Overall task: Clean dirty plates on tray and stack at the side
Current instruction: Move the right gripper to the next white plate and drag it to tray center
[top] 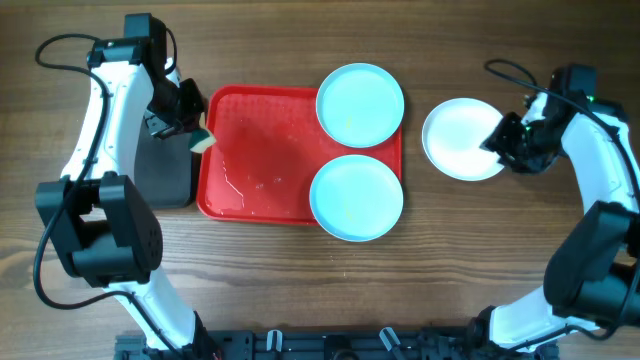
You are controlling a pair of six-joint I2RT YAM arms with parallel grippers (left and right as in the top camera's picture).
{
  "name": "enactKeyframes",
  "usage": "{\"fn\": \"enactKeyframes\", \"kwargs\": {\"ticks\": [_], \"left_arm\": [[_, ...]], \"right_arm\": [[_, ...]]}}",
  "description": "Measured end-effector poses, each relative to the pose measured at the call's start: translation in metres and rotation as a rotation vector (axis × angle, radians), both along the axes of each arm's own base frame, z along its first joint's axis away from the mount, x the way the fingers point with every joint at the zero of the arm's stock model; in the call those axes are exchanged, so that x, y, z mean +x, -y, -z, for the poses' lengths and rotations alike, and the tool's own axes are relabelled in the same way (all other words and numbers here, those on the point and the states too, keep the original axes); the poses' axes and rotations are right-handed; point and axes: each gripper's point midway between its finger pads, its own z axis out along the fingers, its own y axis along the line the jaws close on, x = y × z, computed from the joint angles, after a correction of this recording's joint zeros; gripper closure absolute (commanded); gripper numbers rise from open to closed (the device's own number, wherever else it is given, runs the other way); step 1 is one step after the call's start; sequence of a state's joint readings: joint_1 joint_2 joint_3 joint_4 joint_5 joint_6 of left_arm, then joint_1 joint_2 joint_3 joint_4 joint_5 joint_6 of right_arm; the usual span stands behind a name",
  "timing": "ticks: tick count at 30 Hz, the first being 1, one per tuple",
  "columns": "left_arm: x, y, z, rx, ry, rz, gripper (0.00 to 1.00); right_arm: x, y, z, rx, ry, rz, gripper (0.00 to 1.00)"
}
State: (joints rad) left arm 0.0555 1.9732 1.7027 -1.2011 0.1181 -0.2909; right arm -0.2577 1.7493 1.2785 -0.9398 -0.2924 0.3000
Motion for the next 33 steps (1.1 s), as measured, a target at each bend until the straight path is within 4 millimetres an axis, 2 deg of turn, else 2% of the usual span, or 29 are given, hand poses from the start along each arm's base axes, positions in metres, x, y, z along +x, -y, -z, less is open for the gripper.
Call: {"fn": "enactKeyframes", "kwargs": {"ticks": [3,6,9,13,17,23,26,31,33], "left_arm": [[0.002,0.006,0.0,0.0,0.008,0.015,0.96],[0.007,0.02,-0.001,0.001,0.031,0.051,0.96],[0.012,0.039,-0.002,0.0,0.058,0.096,0.96],[0.016,0.057,-0.003,-0.006,0.08,0.138,0.96],[0.017,0.061,-0.003,-0.009,0.087,0.145,0.96],[0.017,0.061,-0.003,-0.008,0.087,0.145,0.96],[0.017,0.061,-0.003,-0.008,0.087,0.145,0.96],[0.017,0.061,-0.003,-0.008,0.087,0.145,0.96],[0.017,0.061,-0.003,-0.008,0.087,0.145,0.96]], "right_arm": [[-0.003,-0.036,-0.016,0.057,0.031,-0.12,0.53],[-0.014,-0.074,-0.023,0.101,0.014,-0.237,0.56],[-0.026,-0.105,-0.018,0.111,-0.015,-0.329,0.64],[-0.047,-0.131,0.002,0.108,-0.071,-0.397,0.73],[-0.063,-0.145,0.024,0.065,-0.107,-0.441,0.73],[-0.074,-0.16,0.044,-0.023,-0.109,-0.496,0.74],[-0.079,-0.16,0.051,-0.063,-0.12,-0.495,0.77],[-0.079,-0.155,0.058,-0.103,-0.116,-0.479,0.91],[-0.079,-0.154,0.059,-0.109,-0.118,-0.471,0.91]]}}
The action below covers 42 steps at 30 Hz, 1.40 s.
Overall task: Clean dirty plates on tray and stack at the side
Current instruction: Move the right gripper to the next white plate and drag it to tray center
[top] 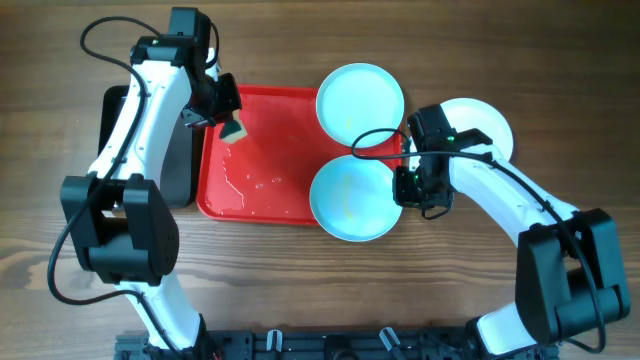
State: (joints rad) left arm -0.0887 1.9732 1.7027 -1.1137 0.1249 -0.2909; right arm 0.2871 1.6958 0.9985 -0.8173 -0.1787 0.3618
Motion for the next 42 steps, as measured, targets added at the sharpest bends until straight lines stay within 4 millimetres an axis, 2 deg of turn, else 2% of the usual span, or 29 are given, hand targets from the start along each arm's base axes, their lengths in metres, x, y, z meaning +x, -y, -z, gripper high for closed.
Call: {"fn": "enactKeyframes", "kwargs": {"ticks": [3,9,13,15,18,22,25,29,34,35,38,42], "left_arm": [[0.0,0.0,0.0,0.0,0.0,0.0,0.96],[0.0,0.0,0.0,0.0,0.0,0.0,0.96],[0.0,0.0,0.0,0.0,0.0,0.0,0.96],[0.0,0.0,0.0,0.0,0.0,0.0,0.96],[0.0,0.0,0.0,0.0,0.0,0.0,0.96],[0.0,0.0,0.0,0.0,0.0,0.0,0.96],[0.0,0.0,0.0,0.0,0.0,0.0,0.96],[0.0,0.0,0.0,0.0,0.0,0.0,0.96],[0.0,0.0,0.0,0.0,-0.001,0.0,0.96],[0.0,0.0,0.0,0.0,-0.001,0.0,0.96],[0.0,0.0,0.0,0.0,-0.001,0.0,0.96],[0.0,0.0,0.0,0.0,-0.001,0.0,0.96]], "right_arm": [[0.001,0.0,0.0,0.001,0.006,0.0,0.96],[0.003,-0.001,0.0,0.004,0.012,0.003,0.96],[0.005,-0.01,-0.001,0.022,0.028,-0.017,0.96],[0.005,-0.022,-0.001,0.035,0.044,-0.04,0.96],[0.012,-0.052,-0.005,0.076,0.11,-0.087,0.96],[0.032,-0.096,-0.018,0.16,0.24,-0.089,0.96],[0.046,-0.122,-0.03,0.225,0.326,-0.054,0.96],[0.058,-0.144,-0.035,0.239,0.409,-0.016,0.96],[0.056,-0.168,-0.014,0.227,0.419,0.002,0.96],[0.056,-0.17,-0.011,0.228,0.42,0.004,0.95],[0.057,-0.172,-0.005,0.224,0.418,0.018,0.84],[0.056,-0.171,-0.005,0.216,0.411,0.024,0.83]]}}
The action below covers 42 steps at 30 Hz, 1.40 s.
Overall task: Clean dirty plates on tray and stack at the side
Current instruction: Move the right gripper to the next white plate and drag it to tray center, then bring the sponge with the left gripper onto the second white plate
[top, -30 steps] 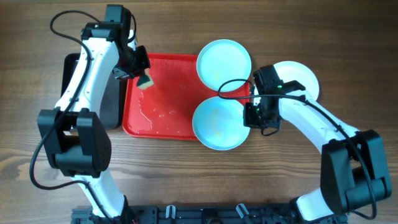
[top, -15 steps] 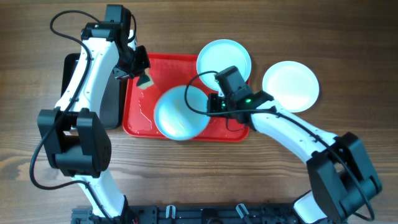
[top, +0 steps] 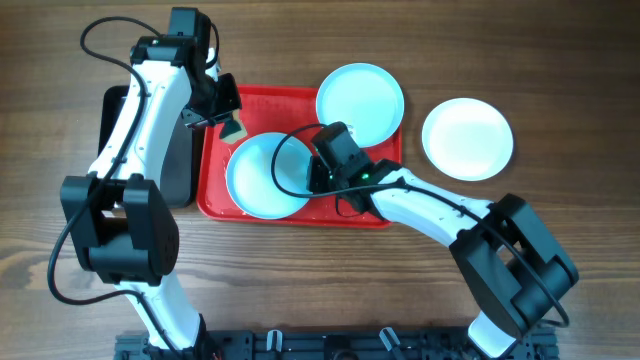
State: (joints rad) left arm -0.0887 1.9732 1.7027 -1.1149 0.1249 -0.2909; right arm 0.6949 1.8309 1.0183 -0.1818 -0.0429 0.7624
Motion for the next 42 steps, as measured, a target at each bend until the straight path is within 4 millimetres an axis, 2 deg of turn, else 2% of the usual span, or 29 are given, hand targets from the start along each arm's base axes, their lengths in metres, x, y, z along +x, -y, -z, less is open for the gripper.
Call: {"fn": "enactKeyframes", "kwargs": {"ticks": [7,14,18,25,35,42], "left_arm": [[0.0,0.0,0.0,0.0,0.0,0.0,0.96],[-0.001,0.0,0.0,0.0,-0.005,-0.003,0.96],[-0.004,0.0,0.004,-0.005,-0.02,-0.037,0.96],[-0.023,0.002,0.032,-0.003,-0.094,-0.07,0.96],[-0.038,0.039,0.065,0.005,-0.095,0.019,0.96],[-0.061,0.038,0.087,0.045,-0.15,0.047,0.96]], "right_arm": [[0.005,-0.004,-0.001,-0.057,-0.045,-0.026,0.82],[0.013,-0.011,0.018,-0.105,-0.107,-0.096,0.95],[0.015,-0.013,0.019,-0.101,-0.119,-0.106,0.96],[0.02,-0.015,0.018,-0.087,-0.107,-0.086,0.96],[0.026,-0.012,0.018,-0.056,-0.125,-0.013,0.96],[0.029,-0.013,0.018,-0.046,-0.118,-0.01,0.96]]}}
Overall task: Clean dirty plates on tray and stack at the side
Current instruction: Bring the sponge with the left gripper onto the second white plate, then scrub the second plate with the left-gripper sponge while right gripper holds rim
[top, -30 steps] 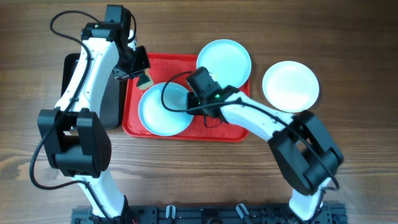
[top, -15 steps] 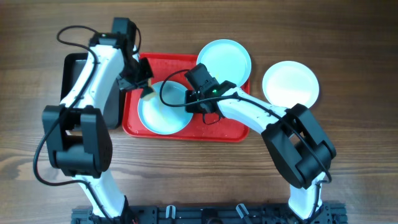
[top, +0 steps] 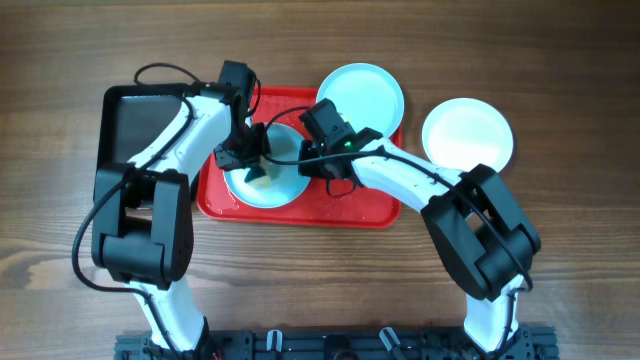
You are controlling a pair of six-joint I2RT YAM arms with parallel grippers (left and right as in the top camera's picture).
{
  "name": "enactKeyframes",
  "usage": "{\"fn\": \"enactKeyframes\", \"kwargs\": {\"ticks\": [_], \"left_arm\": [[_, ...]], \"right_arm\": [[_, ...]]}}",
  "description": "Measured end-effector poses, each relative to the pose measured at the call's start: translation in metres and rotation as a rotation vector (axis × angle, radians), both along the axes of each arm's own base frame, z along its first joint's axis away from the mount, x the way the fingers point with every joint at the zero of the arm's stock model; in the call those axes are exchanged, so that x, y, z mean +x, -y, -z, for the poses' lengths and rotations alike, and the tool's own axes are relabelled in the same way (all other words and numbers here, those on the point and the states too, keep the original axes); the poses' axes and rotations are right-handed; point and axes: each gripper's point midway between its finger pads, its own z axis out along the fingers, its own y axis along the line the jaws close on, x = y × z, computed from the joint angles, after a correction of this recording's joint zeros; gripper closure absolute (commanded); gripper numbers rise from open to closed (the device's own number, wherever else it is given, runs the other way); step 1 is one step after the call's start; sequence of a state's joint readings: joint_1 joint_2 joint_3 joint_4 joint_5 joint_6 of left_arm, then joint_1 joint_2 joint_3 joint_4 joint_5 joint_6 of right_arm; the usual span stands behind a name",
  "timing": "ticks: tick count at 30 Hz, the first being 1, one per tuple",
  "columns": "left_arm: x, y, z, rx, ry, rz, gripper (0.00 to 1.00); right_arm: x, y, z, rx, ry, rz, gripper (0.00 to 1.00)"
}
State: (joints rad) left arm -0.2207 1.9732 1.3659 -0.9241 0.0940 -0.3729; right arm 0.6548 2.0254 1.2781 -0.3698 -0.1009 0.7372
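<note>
A light blue plate (top: 283, 182) lies on the left half of the red tray (top: 350, 205). My left gripper (top: 250, 162) is shut on a sponge (top: 257, 176) that rests on this plate's left part. At the plate's right rim, my right gripper (top: 308, 166) appears shut on the edge. A second light blue plate (top: 360, 95) sits at the tray's far right corner. A white plate (top: 467, 138) lies on the table to the right of the tray.
A black flat pad (top: 135, 125) lies on the table just left of the tray. The two arms meet over the tray's left half, and the right arm stretches across the tray's middle.
My left gripper has moved with the sponge from the tray's far left corner down onto the light blue plate. The right gripper stays at the plate's right rim.
First the left gripper held the sponge at the tray's left edge and the right gripper was at the white plate. Then the right gripper was at the near blue plate's rim. Later that plate lay on the tray's left half, and now the sponge is on it.
</note>
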Motion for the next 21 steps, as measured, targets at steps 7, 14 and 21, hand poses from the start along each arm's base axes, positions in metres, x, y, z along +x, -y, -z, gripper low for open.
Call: {"fn": "enactKeyframes", "kwargs": {"ticks": [7,14,21], "left_arm": [[0.002,0.005,0.014,-0.004,0.096,0.067,0.96],[0.001,0.016,0.015,-0.037,0.152,0.182,0.96],[-0.007,0.062,0.013,-0.138,0.186,0.39,0.96]], "right_arm": [[0.002,0.0,0.001,0.003,0.003,-0.003,0.96],[0.004,0.003,0.001,-0.002,0.008,-0.008,0.96],[0.005,0.004,0.001,-0.003,0.009,-0.007,0.96]]}}
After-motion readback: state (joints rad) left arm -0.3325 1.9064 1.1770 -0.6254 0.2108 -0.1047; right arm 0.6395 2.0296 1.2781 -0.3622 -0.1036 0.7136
